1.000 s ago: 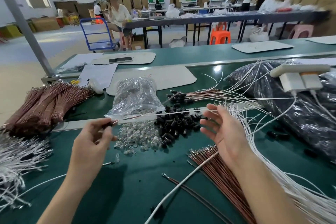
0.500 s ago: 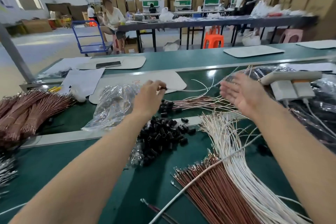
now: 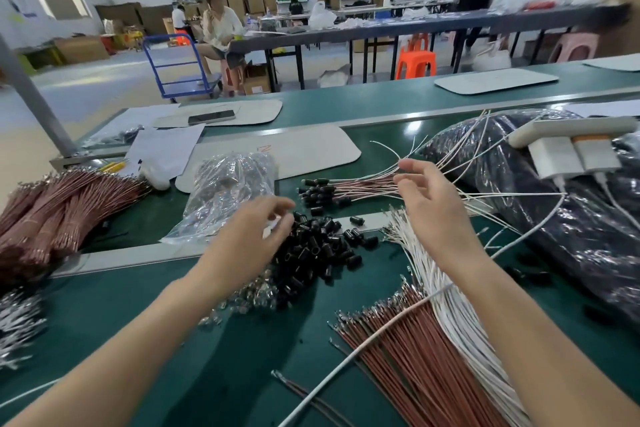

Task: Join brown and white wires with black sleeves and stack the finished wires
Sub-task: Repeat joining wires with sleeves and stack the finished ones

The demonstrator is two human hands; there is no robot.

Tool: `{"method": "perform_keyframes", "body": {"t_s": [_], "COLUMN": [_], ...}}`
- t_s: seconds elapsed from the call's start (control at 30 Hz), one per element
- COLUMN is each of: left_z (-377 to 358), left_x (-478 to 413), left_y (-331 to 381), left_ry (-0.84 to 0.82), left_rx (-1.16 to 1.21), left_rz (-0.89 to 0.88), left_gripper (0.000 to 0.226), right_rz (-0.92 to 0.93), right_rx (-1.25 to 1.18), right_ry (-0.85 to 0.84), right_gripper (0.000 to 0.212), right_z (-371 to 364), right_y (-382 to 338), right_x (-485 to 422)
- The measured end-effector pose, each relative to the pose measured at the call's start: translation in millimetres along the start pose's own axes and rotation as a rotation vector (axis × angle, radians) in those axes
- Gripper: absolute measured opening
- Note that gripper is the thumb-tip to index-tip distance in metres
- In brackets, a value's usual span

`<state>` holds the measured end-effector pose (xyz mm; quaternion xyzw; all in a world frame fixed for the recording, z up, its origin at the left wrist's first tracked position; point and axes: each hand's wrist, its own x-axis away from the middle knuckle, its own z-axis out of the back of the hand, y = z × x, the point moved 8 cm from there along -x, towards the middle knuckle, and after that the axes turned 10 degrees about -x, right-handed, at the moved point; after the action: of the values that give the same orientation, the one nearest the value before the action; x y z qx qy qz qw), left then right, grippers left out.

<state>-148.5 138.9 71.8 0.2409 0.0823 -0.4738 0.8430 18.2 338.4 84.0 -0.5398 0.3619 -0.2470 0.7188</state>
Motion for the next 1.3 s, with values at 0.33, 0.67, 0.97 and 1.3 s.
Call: {"method": "perform_keyframes", "body": {"t_s": [0.33,0.67,0.97,1.3], "left_z": [-7.9,-43.1,-38.6,25.3], "left_x": [109.2,104.6,102.2,94.6], "left_y": [22.7,92.0,98.5,46.7], "left_ry": [0.087,-0.254,-0.179,-0.031], "left_rx": [-0.131,-0.325,-0.411,-0.258], "left_rz": [-0.012,-0.509,-0.557,-0.318], "left_gripper": [0.033,0.036,0.022,0.016], "right_rz": [0.186,0.314,0.328,0.304], "right_rx": [0.272,0.418,0.389,0.383], "right_ry": [0.122,0.278,0.186,-0.164], "right_gripper": [0.038,0.032,0.030,0.039], "right_z": [-17.6,-17.4,-31.3,-65.2], "right_y": [-24.9,-13.3,-19.6,-5.2], "right_x": [82.1,154.4,154.4,160.5]}}
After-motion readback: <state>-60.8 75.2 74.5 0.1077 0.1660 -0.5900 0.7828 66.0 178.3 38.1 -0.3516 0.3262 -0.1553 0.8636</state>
